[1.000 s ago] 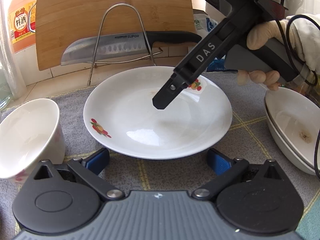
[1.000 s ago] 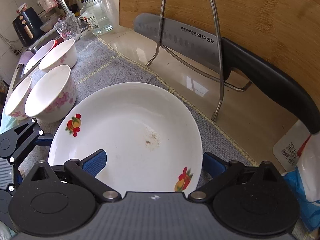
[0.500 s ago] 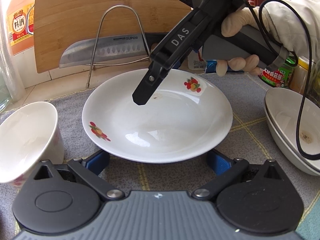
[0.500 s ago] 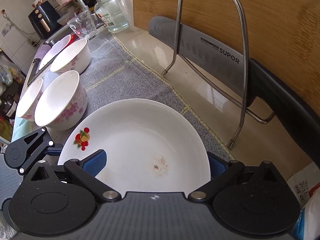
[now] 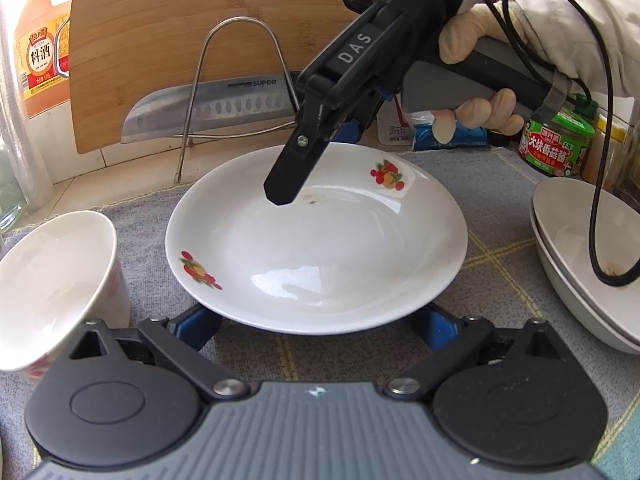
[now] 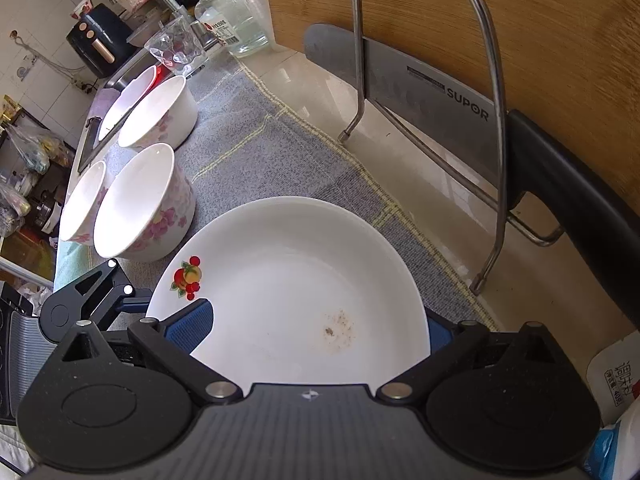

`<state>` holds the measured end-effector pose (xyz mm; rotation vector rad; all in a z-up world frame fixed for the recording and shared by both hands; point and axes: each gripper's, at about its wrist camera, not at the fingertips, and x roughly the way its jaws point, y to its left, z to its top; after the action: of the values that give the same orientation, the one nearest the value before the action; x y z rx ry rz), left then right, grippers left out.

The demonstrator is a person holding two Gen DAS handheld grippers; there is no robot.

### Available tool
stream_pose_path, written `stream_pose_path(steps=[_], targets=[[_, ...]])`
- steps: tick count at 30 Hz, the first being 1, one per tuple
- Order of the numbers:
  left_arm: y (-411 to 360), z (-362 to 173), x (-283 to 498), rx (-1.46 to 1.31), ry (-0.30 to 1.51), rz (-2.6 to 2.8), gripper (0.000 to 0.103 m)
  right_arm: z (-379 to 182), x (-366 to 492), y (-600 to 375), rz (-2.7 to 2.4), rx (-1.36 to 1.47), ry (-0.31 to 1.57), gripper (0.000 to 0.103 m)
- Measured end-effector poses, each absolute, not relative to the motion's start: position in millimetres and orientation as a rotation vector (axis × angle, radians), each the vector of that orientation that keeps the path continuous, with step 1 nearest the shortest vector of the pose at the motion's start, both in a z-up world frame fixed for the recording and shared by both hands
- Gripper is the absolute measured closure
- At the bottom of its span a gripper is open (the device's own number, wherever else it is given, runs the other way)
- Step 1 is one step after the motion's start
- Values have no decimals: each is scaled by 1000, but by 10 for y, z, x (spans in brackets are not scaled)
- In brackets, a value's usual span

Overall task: Organize plates and bowls
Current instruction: 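Close the right gripper on the flowered plate's rim and lift it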

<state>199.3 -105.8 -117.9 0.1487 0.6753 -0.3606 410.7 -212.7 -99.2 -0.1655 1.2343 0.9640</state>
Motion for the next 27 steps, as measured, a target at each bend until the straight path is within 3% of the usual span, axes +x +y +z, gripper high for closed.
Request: stream_pose_path(steps=[27], targets=[[-991,-972,1744,190,723,-442,6,-872,3707,-2201,923,-110,1216,0]])
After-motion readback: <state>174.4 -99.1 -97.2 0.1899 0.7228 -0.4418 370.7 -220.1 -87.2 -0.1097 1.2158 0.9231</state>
